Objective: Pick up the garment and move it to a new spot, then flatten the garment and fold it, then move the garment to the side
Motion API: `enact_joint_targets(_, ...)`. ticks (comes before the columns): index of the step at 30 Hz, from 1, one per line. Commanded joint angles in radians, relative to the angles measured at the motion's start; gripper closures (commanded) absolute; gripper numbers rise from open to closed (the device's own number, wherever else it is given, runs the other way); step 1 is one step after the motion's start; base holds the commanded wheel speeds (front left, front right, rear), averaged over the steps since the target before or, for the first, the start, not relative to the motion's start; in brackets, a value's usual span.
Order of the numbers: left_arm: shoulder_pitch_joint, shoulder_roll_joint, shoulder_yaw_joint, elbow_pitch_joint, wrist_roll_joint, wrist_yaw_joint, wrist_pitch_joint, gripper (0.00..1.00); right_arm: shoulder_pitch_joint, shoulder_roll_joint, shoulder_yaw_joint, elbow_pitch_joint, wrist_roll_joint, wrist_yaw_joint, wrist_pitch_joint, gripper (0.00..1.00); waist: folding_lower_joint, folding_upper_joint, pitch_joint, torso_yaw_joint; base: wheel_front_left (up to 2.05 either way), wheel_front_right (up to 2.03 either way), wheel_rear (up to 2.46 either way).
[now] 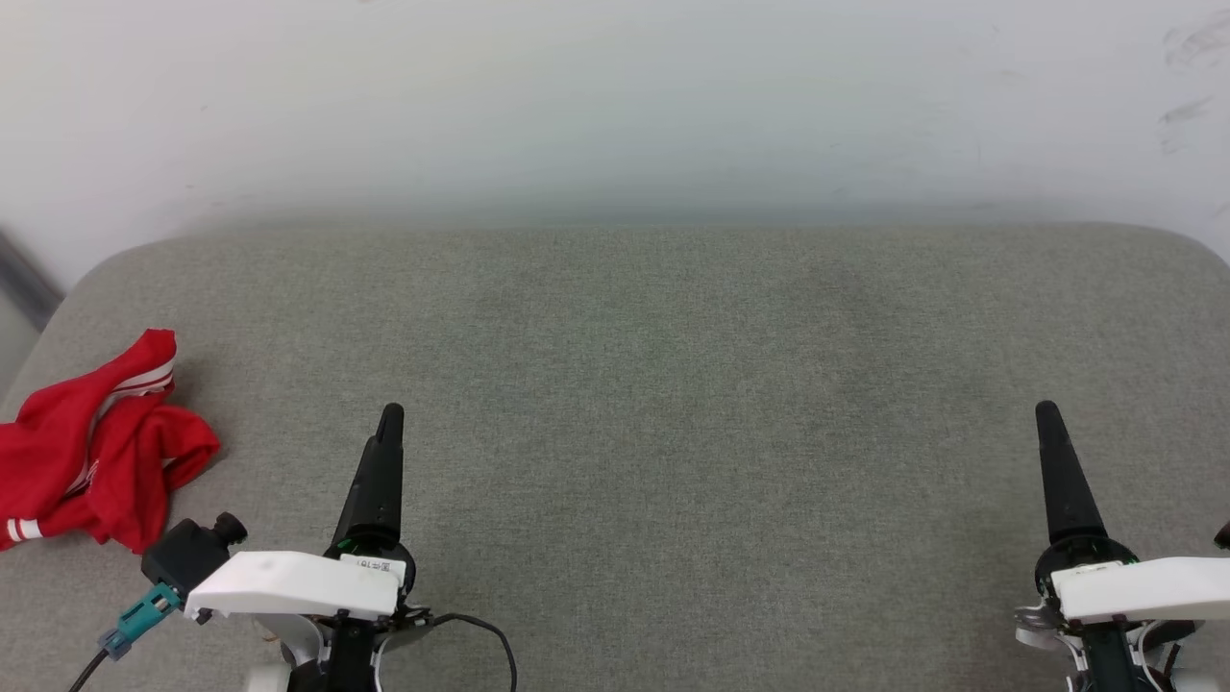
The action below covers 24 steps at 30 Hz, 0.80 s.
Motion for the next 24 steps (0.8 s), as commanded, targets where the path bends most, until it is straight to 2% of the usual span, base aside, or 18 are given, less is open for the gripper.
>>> enact_joint_targets(1,-0.030,0.003,-0.004,-0.023,0.052,-0.002,-0.011,0.00,-0.006,-0.001,0.004,-0.023,-0.073,0.000,-0.011,0.00,0.0000,0.0000,-0.001,0.000,0.00,0.00,0.00)
enact_joint_targets(9,-0.027,0.003,-0.026,-0.034,0.251,-0.002,-0.038,0.00,0.002,-0.001,0.006,-0.032,-0.292,0.000,-0.035,0.00,0.0000,0.0000,-0.003,0.000,0.00,0.00,0.00)
enact_joint_targets(24,-0.016,0.004,-0.058,-0.041,0.519,-0.002,-0.083,0.00,0.020,-0.001,0.008,-0.075,-0.547,0.000,-0.003,0.00,0.0000,0.0000,-0.005,-0.001,0.00,0.00,0.00)
